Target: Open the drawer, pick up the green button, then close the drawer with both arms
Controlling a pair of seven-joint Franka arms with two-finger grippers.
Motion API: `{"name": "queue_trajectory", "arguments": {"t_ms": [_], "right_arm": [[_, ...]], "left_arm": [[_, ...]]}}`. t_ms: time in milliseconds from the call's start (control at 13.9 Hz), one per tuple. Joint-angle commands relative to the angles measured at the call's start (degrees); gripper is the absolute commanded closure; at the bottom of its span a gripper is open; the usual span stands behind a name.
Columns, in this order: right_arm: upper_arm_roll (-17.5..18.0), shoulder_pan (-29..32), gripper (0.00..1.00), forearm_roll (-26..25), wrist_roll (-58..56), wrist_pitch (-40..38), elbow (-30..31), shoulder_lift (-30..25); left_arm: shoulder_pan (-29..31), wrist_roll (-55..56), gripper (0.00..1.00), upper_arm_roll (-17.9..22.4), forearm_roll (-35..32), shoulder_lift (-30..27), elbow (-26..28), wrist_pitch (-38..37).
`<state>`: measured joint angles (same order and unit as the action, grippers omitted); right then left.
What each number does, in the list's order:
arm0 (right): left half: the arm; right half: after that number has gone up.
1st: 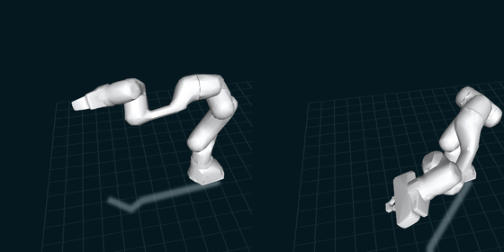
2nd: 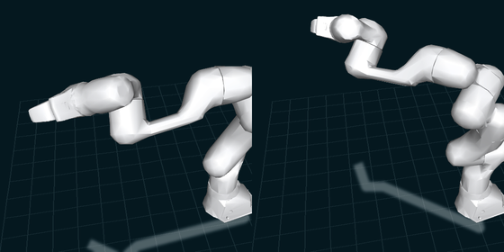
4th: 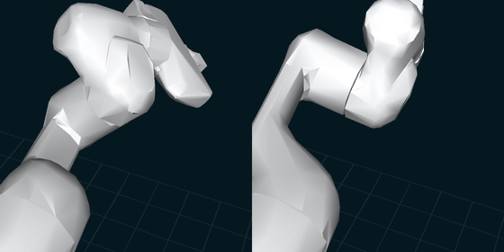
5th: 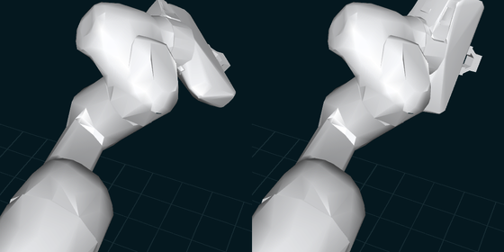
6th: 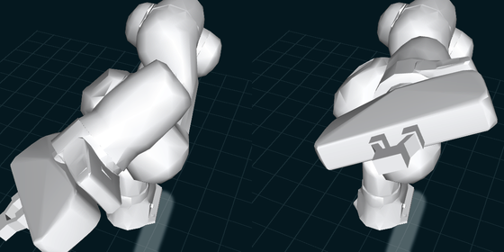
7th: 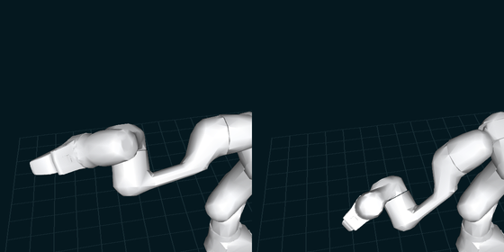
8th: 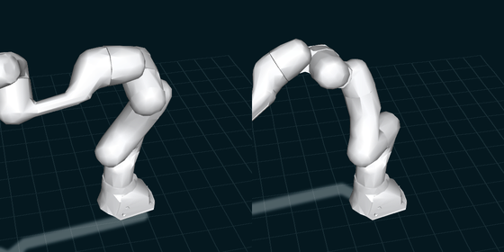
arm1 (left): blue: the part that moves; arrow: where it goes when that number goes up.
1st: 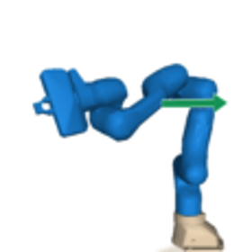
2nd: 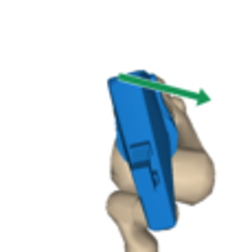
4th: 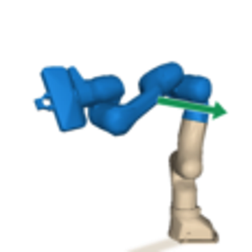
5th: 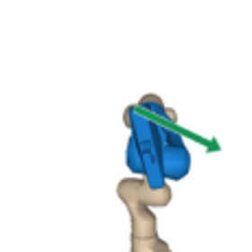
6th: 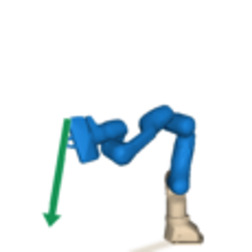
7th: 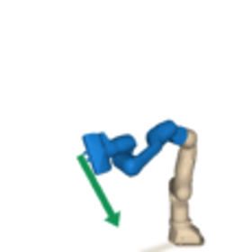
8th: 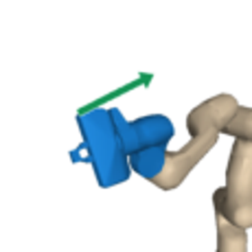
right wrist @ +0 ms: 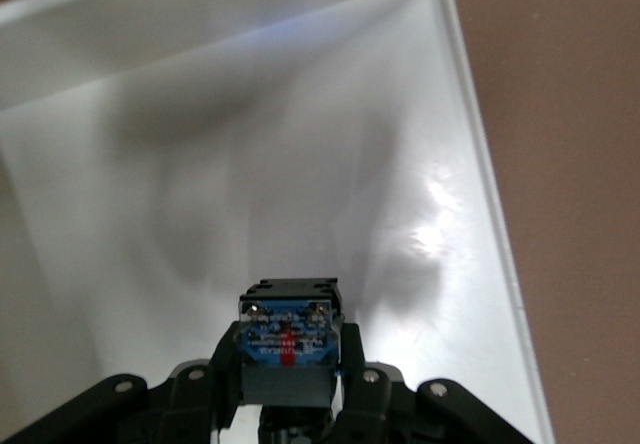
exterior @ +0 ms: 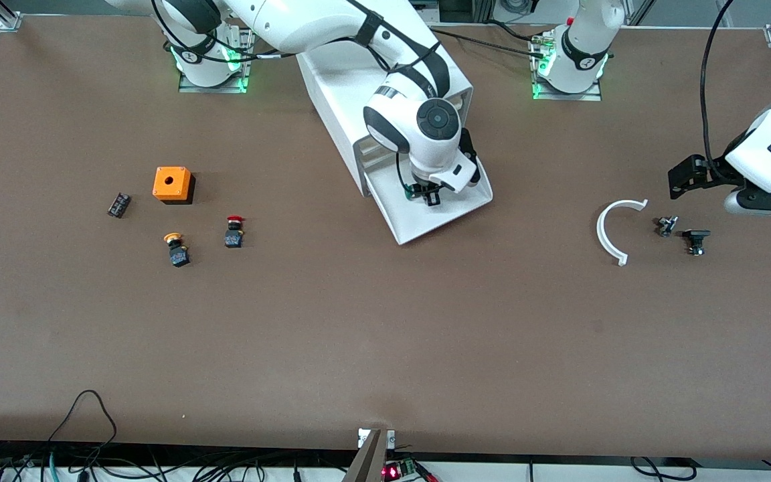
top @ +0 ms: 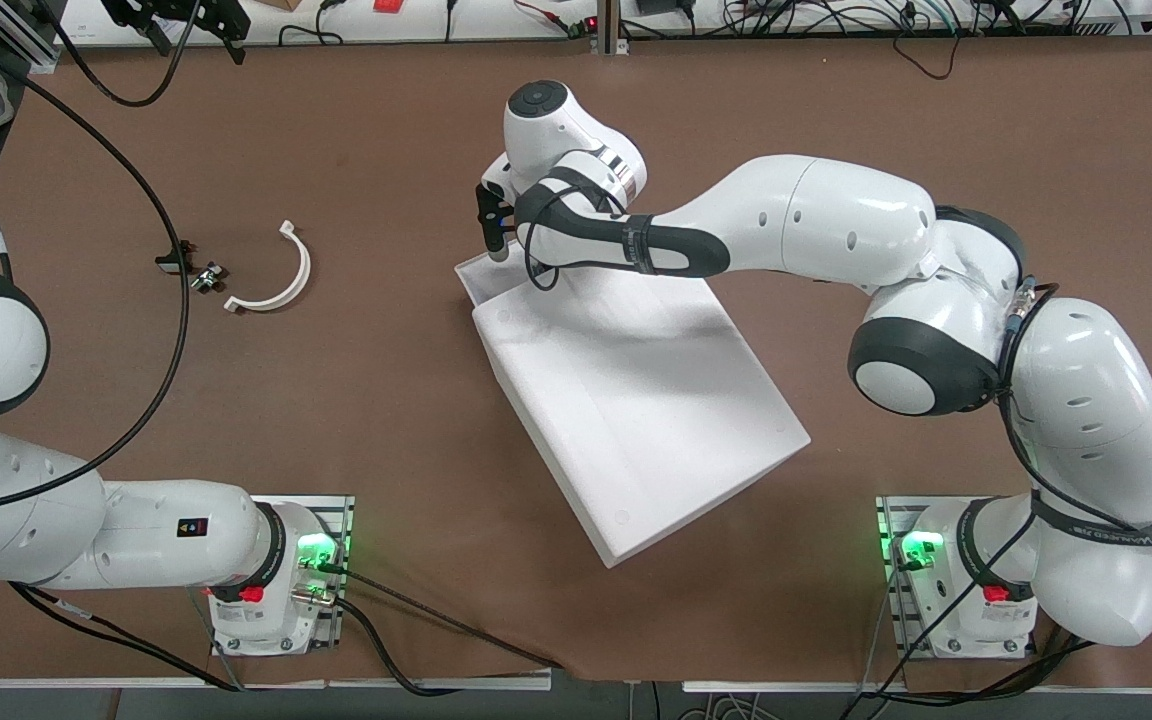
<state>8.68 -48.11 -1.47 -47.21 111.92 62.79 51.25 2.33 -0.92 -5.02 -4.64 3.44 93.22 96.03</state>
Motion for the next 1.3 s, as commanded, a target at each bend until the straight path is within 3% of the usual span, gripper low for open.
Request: {"name": "queue_trajectory", "arguments": {"t_ms": [0,288,433,505,721,938,1226], "right_arm": [[-0.86,1.18,0.81,2.25,1.5,-1.36,-0.3,-3.08],[-0.68,8.36,0.81,2.96,5.02,-1.0,0.22,-4.4],[-3.82,9.53,0.81,4.1,8.78,-1.53,1.36,-5.97],[-5.5,10.23,0.81,4.72,10.28,-1.53,3.11,-7.2],[-6.22,15.66,0.81,4.37,11.18,-1.88,10.05,-12.38],[-10.34,17.96,0.81,4.9,11.09,-1.79,15.15,-16.25],[-11.5,21.83,0.8,5.34,21.87,1.44,22.1,-19.25]], "left_arm": [[-0.48,2.49,0.0,-0.08,1.03,0.34,-0.15,-0.14],[-2.42,11.35,0.0,-0.86,1.82,3.32,4.23,6.6],[-3.56,15.05,0.0,-1.39,4.1,5.25,8.45,13.89],[-4.87,17.33,0.0,-1.48,4.72,6.31,10.73,17.58],[-8.21,27.52,0.0,-2.62,4.81,10.26,16.8,30.23],[-12.95,36.75,0.0,-2.98,4.73,16.4,17.78,37.1],[-19.89,46.25,0.0,-2.98,4.81,22.56,17.87,44.24]]}}
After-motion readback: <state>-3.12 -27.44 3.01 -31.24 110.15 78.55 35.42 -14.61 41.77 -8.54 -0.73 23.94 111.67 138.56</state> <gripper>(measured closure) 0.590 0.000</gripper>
